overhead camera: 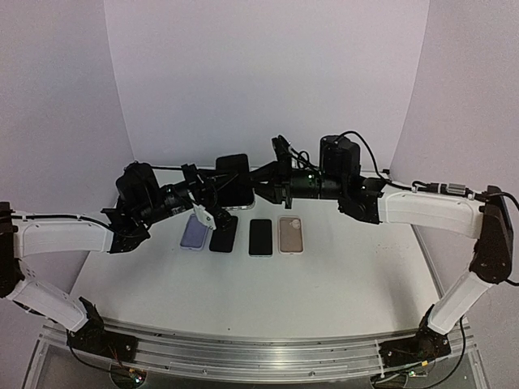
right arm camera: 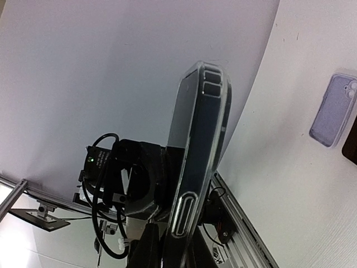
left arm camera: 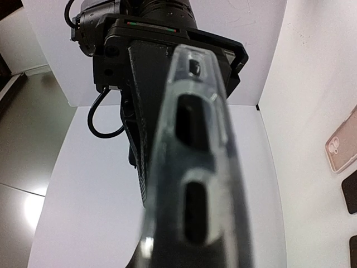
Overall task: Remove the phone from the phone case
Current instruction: Adjust the phone, then remove the phone case from the phone.
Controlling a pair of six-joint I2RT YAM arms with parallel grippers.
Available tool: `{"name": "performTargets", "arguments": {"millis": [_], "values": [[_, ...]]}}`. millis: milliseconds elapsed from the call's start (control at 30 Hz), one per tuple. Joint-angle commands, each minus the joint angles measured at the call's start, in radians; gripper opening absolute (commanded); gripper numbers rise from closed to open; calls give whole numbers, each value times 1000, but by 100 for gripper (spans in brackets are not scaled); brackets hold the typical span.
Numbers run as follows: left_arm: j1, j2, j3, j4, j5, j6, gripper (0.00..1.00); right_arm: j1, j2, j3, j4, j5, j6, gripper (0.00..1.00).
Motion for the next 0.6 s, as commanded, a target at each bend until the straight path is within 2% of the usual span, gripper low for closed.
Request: {"name": "performTargets", "arguments": {"millis": [0,33,100,167,300,400,467,567], "values": [[15,-77,140,-194,-2,-397,0,-16,-55,15,38,33,-252,18],[17,-82,173,-276,12,-451,0,-16,-76,9,14,55,-297,34],[17,-87,221,-402,46,-549,0,-15,-142,9,-108,143,-449,48],[17,-96,239,-500,82,-630,0,-15,-212,8,-199,199,-620,56],[17,-101,267,-583,121,-755,0,7,-330,-60,-236,245,-943,59],[16,-98,286,-603,139,-831,0,96,-354,-89,-236,260,-1237,59],[16,-90,302,-623,150,-880,0,171,-341,-92,-239,334,-1452,60],[16,-88,314,-638,162,-916,0,225,-309,-92,-175,424,-1580,58]]}}
